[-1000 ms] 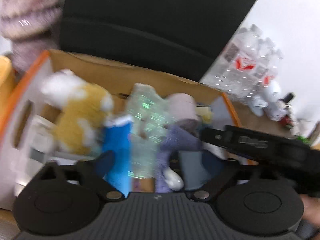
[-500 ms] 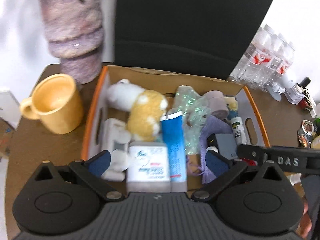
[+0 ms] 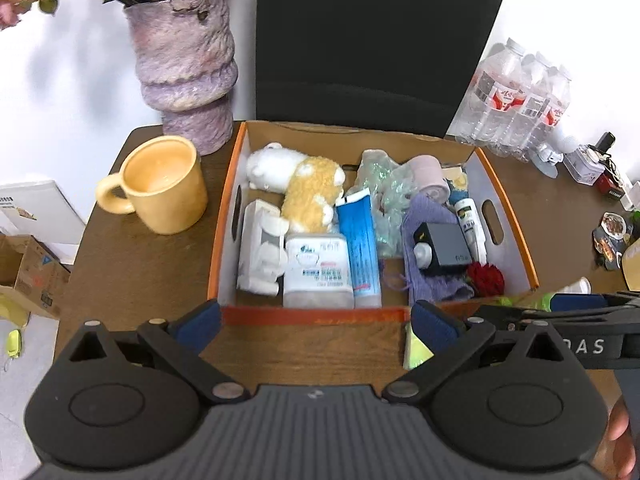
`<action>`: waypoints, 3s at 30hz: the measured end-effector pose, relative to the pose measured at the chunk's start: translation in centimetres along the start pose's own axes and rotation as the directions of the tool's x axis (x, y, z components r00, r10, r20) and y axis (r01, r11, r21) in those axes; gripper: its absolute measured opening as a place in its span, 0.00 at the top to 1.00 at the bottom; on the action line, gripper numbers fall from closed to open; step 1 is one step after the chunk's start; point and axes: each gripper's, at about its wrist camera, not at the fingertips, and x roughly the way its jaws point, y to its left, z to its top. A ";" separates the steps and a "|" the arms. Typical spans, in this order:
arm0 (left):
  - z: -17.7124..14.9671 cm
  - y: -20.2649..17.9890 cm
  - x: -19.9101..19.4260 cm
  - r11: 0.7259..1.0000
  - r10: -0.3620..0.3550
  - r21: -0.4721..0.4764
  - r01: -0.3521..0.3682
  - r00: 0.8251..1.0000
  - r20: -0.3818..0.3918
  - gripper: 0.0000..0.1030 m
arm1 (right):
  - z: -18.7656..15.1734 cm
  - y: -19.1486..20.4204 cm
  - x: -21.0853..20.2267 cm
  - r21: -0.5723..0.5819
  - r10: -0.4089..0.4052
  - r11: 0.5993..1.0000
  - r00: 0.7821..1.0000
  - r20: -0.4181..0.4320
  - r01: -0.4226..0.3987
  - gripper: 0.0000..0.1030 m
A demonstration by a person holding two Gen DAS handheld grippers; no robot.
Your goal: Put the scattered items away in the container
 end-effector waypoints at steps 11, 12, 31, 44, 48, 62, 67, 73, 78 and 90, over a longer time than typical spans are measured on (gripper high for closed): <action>-4.9 -1.3 -2.2 0.999 0.024 0.046 -0.026 0.999 0.049 0.00 | -4.9 -0.6 -1.7 -0.019 0.012 1.000 0.997 0.078 -0.011 0.08; -5.7 -1.4 -2.5 0.999 0.014 0.048 -0.017 0.998 0.063 0.00 | -5.6 -0.7 -1.9 -0.018 0.014 1.000 0.996 0.085 -0.013 0.08; -27.9 -1.0 -3.7 0.992 0.078 0.066 -0.110 0.924 0.374 0.00 | -26.7 -4.3 -1.3 -0.123 0.035 0.992 0.930 0.367 0.011 0.04; -29.9 -1.2 -0.3 0.986 0.077 0.107 -0.124 0.928 0.364 0.00 | -28.9 -4.0 1.7 -0.132 0.013 0.990 0.909 0.418 0.046 0.00; -29.6 -1.0 0.4 0.988 0.072 0.102 -0.113 0.939 0.335 0.00 | -29.0 -3.4 2.1 -0.154 -0.015 0.984 0.912 0.409 0.085 0.00; -29.3 -0.5 0.8 0.995 0.043 0.072 -0.069 0.948 0.316 0.00 | -29.3 -2.8 2.2 -0.150 -0.034 0.983 0.912 0.408 0.103 0.00; -29.4 -0.6 0.8 0.995 0.042 0.073 -0.069 0.948 0.316 0.00 | -29.4 -2.6 2.1 -0.155 -0.030 0.983 0.913 0.408 0.102 0.00; -29.4 -0.6 0.8 0.995 0.040 0.077 -0.067 0.948 0.316 0.00 | -29.4 -2.5 2.1 -0.158 -0.027 0.982 0.913 0.407 0.099 0.00; -29.4 -0.7 0.8 0.995 0.037 0.079 -0.065 0.948 0.316 0.00 | -29.5 -2.4 2.1 -0.169 -0.018 0.981 0.914 0.406 0.095 0.00; -29.4 -0.7 0.8 0.995 0.034 0.076 -0.062 0.948 0.316 0.00 | -29.5 -2.5 2.1 -0.152 -0.030 0.983 0.913 0.408 0.100 0.00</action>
